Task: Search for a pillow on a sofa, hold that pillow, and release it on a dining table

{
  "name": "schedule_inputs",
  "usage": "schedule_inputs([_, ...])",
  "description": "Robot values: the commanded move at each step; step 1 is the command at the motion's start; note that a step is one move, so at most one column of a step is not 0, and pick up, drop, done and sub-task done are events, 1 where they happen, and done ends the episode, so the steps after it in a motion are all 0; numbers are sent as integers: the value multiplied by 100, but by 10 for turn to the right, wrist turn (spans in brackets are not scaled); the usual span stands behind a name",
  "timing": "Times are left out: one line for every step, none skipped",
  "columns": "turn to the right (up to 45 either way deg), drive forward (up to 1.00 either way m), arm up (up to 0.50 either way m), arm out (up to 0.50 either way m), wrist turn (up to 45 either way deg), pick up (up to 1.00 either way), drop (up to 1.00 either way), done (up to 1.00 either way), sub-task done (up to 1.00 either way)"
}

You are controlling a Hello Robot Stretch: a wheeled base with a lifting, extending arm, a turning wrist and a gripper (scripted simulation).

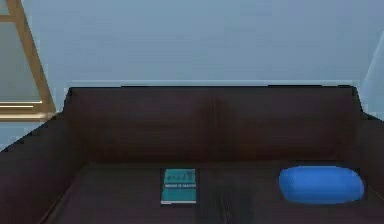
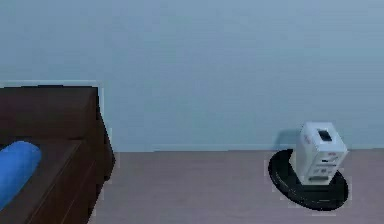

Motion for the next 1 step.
schedule_inputs([-450,0,0,0,0,0,0,0,0])
